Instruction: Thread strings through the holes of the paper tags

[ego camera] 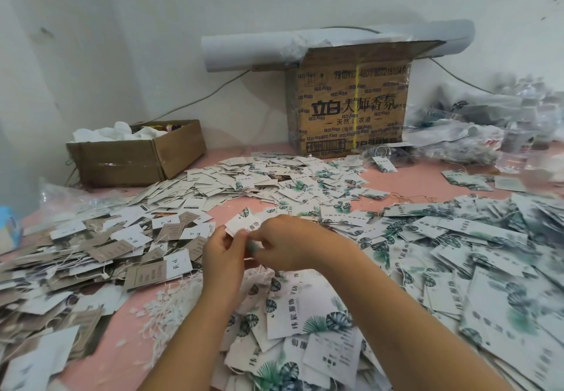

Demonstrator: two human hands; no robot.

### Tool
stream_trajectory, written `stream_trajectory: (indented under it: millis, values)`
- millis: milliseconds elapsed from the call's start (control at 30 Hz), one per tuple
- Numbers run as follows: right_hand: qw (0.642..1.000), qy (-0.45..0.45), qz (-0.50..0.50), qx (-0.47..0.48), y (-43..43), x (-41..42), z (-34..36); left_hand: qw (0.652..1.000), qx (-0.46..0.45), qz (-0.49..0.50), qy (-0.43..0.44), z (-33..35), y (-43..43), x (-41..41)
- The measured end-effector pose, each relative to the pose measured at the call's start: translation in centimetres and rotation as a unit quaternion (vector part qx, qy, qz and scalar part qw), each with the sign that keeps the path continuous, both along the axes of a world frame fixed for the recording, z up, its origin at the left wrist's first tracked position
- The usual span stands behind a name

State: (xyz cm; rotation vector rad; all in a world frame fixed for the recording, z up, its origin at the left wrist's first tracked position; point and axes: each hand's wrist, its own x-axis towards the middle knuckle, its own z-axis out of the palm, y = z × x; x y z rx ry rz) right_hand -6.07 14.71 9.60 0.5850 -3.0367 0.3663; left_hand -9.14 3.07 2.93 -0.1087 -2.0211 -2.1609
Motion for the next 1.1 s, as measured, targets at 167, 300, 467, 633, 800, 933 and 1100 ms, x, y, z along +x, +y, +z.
stream_trajectory:
  millis: [167,300,467,633,800,933,1100]
  values:
    - [0.986,0.022,-0.020,-0.162,1.7,-0.6,0.0,0.998,-0.035,-0.007,0.048,-0.6,0.3,0.0]
    - [0.940,0.057,-0.072,-0.328,2.0,-1.3,-1.7,0.997,-0.057,-0.027,0.051,-1.3,0.7,0.1]
    - [0.910,0.139,-0.127,-0.369,1.5,-2.4,-3.8,0.997,-0.053,-0.024,0.059,-1.7,0.6,0.0]
    - [0.914,0.175,-0.158,-0.330,1.2,-2.4,-5.4,0.995,-0.041,-0.008,0.087,-1.8,0.8,0.5]
    - [0.915,0.190,-0.175,-0.309,1.4,-2.3,-5.8,0.991,-0.048,-0.001,0.127,-2.1,0.8,0.7]
    - [0.911,0.205,-0.183,-0.309,1.6,-2.4,-5.8,0.987,-0.069,0.015,0.146,-2.1,0.8,0.9]
    - [0.903,0.221,-0.131,-0.344,1.3,-2.1,-5.6,0.984,-0.037,0.023,0.171,-1.8,0.8,1.4]
